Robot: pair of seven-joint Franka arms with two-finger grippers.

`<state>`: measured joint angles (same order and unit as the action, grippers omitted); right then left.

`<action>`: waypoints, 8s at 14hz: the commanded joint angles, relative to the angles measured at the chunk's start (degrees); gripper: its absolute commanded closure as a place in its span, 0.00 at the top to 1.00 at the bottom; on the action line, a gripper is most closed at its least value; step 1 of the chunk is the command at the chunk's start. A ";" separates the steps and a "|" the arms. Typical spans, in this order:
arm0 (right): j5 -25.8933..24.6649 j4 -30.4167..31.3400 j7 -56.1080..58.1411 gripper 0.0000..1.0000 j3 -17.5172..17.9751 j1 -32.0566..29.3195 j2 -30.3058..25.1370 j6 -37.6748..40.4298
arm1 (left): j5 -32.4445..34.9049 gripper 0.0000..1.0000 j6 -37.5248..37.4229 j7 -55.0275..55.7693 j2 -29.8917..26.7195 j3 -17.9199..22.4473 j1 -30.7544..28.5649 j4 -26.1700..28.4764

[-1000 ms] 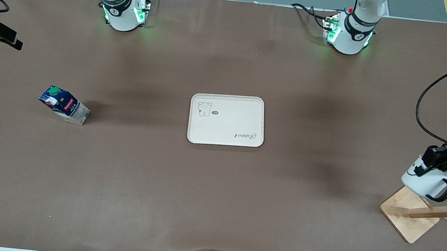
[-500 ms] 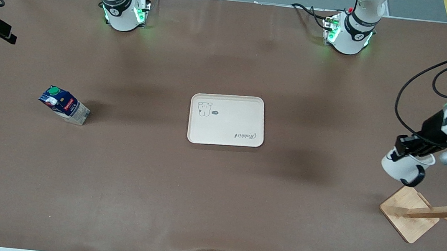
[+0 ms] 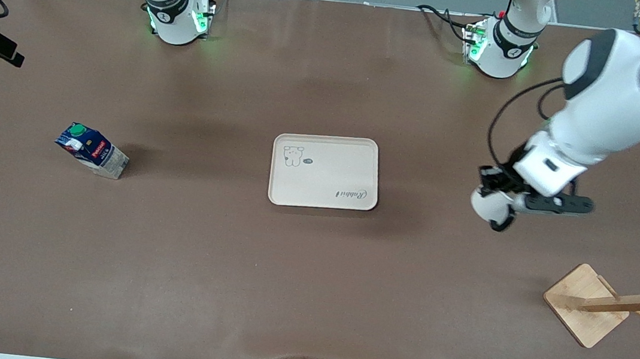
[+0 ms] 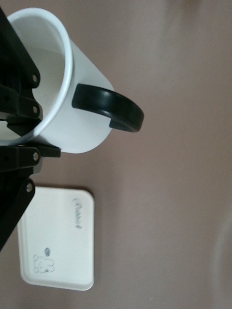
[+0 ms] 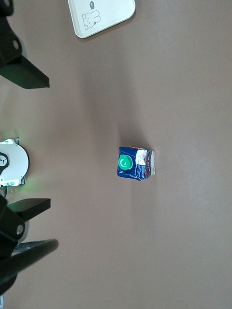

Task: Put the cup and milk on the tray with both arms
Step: 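Lift the mug off the stand with the left gripper, then carry the mug over the tray while the right gripper reaches the milk, then lower the mug onto the tray while the right gripper grasps the milk, then lift the milk carton with the right gripper while the left gripper withdraws, then carry the milk carton onto the tray beside the mug with the right gripper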

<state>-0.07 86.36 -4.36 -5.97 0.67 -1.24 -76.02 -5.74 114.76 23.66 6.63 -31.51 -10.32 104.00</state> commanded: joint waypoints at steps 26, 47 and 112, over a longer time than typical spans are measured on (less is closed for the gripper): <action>-6.78 -1.81 -0.73 1.00 0.17 0.66 11.95 -1.23 | 18.65 0.00 3.53 47.87 34.24 2.06 32.12 -13.21; 2.01 18.57 1.12 1.00 0.17 -3.93 15.57 -20.66 | 22.00 1.00 0.91 45.52 25.99 4.61 27.74 -20.33; 20.56 -17.18 -31.93 1.00 1.84 30.72 35.43 -11.62 | 6.71 1.00 -28.54 -14.09 -14.44 17.80 5.22 -10.58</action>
<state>19.93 71.26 -35.49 -4.64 33.47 34.74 -89.85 1.96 84.92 8.28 -3.90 -13.06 -4.70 89.51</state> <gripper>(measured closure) 0.000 0.000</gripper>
